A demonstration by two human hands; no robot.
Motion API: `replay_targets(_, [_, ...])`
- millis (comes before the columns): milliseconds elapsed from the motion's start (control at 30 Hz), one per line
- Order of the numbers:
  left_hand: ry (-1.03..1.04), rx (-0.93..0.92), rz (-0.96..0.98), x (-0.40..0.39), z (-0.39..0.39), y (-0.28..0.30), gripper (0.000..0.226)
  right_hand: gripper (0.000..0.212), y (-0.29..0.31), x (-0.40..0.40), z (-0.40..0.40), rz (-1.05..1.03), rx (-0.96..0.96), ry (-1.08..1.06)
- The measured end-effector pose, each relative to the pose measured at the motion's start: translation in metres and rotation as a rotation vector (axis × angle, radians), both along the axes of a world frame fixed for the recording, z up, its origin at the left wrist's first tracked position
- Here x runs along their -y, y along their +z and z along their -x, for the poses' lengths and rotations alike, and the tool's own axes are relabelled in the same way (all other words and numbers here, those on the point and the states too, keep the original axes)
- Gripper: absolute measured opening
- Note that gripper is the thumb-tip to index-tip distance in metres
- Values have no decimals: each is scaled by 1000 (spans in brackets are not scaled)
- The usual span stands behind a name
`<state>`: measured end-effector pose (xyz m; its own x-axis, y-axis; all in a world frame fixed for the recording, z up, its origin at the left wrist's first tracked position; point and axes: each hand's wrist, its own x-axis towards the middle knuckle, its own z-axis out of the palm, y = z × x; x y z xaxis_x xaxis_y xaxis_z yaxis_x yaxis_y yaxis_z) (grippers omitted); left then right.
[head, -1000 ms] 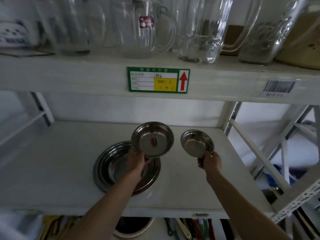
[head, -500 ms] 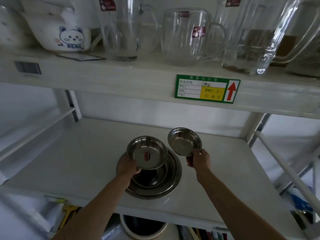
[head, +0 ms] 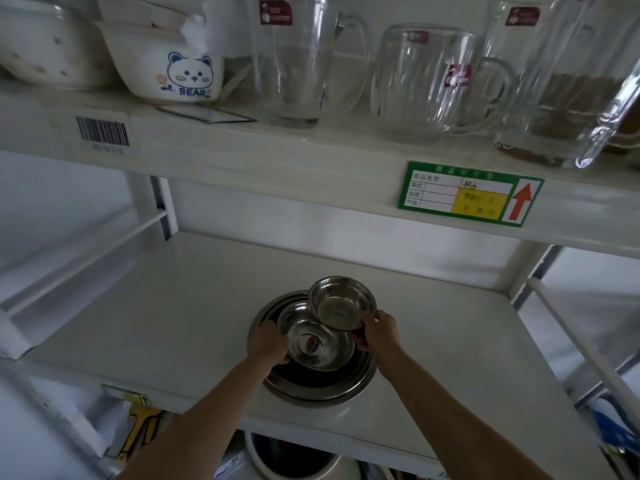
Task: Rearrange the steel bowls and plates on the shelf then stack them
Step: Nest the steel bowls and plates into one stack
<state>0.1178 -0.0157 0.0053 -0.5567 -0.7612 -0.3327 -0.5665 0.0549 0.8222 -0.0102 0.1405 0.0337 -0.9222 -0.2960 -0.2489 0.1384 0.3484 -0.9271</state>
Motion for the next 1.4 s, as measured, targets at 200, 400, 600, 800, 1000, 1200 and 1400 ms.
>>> replay_targets(200, [-119,141,171,10,4,-15,19,16,0,10,-12,-141,-22,97])
replay_targets(400, [-219,265,349,1,-4,7,31,22,-2,18,-20,-346,33,211])
replay_targets(600, [-199,254,399,19,-9,5,37,20,-6,24,-19,-469,28,286])
replay_targets(800, [-99,141,411,31,-19,10,20,20,-6,28,-23,-543,-42,337])
replay_targets(1000, [-9,80,474,34,-28,1,32,22,-15,28,-20,-599,-123,346])
replay_targets(1200, [-38,146,424,31,-21,-5,71,18,-15,21,-15,-674,-336,353])
replay_targets(1400, [-71,201,331,26,-8,-10,95,34,-16,12,-7,-795,-586,220])
